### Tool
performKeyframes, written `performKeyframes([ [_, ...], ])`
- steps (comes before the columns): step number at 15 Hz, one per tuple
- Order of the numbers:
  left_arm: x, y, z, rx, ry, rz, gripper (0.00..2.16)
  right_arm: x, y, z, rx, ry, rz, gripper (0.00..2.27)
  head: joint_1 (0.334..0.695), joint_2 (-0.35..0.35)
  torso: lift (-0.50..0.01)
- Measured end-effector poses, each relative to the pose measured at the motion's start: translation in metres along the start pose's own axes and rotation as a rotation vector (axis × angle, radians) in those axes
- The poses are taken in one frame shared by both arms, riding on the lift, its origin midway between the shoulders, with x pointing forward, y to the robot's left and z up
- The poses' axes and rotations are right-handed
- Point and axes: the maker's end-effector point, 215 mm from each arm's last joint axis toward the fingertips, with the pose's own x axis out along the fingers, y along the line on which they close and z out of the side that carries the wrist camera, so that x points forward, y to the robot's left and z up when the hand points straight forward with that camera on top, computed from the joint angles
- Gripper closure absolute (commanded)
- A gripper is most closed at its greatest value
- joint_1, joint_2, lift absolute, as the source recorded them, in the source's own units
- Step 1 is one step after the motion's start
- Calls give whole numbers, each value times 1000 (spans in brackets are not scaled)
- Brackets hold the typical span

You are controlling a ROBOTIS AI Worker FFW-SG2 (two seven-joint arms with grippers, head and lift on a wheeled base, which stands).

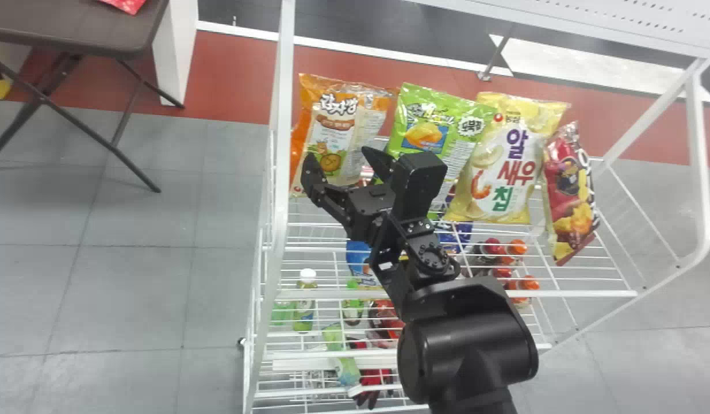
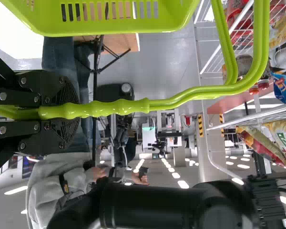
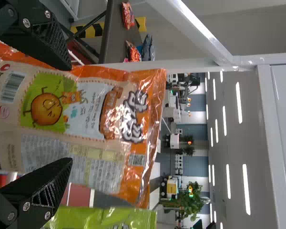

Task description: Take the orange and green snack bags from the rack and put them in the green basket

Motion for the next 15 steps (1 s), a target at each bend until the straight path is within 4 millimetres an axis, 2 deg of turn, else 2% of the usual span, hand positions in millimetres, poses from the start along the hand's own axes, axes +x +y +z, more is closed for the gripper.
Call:
performKeyframes([
  [5, -3, 0, 1, -1, -6, -2, 2148, 9, -4, 1, -35, -21, -54, 147, 695, -230, 0],
  [9, -2, 1, 3, -1, -2, -1, 2148, 20, -18, -1, -28, -22, -71, 147, 695, -245, 0],
  [11, -2, 2, 4, -2, -3, 0, 2148, 28, -23, -7, -22, -11, -73, 481, 695, -247, 0],
  [13, -3, 4, 4, -6, -5, 1, 2148, 32, -22, -10, -14, -7, -53, 1899, 695, -240, 0],
  [14, -3, 5, 5, -7, -6, 1, 2148, 32, -21, -11, -11, -7, -48, 2155, 695, -238, 0],
  [15, -3, 5, 6, -7, -7, 0, 2148, 30, -19, -11, -8, -6, -45, 2250, 695, -236, 0],
])
